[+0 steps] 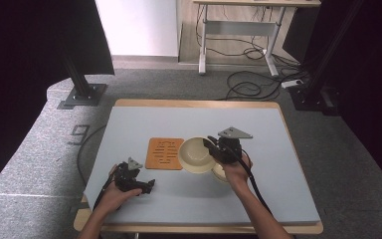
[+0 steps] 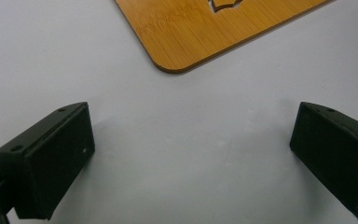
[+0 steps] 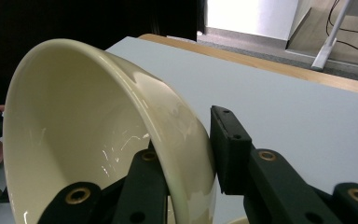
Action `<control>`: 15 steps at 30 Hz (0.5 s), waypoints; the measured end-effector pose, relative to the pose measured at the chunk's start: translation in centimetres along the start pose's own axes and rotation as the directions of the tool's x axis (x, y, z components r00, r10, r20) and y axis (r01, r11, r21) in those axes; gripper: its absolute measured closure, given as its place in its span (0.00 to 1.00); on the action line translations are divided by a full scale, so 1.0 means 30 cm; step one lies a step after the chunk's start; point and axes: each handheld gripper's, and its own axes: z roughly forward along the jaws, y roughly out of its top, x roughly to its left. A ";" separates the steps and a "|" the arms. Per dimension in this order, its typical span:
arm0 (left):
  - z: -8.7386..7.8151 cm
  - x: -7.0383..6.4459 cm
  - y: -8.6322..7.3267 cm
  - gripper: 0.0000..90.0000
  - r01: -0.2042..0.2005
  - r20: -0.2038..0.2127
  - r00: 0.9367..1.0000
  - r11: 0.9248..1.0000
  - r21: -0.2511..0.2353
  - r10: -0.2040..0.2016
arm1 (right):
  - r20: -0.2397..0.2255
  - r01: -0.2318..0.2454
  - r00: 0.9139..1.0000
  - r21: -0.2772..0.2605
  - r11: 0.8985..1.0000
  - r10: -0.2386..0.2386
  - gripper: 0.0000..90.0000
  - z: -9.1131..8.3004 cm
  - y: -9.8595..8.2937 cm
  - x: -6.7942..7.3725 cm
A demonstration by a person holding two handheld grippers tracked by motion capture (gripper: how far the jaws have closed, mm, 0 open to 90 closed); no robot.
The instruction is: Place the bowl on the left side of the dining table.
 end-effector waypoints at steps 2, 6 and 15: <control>0.000 0.000 0.000 0.00 0.000 0.000 1.000 1.000 0.000 0.000 | 0.002 0.002 1.000 -0.002 1.000 -0.002 0.84 0.007 0.000 0.006; 0.000 0.000 0.000 0.00 0.000 0.001 1.000 1.000 0.001 0.000 | -0.001 0.009 1.000 0.006 1.000 -0.009 0.84 0.030 -0.002 0.024; 0.000 0.000 0.000 0.00 0.000 0.000 1.000 1.000 0.000 0.000 | -0.011 0.011 1.000 0.022 1.000 -0.011 0.85 0.073 -0.001 0.052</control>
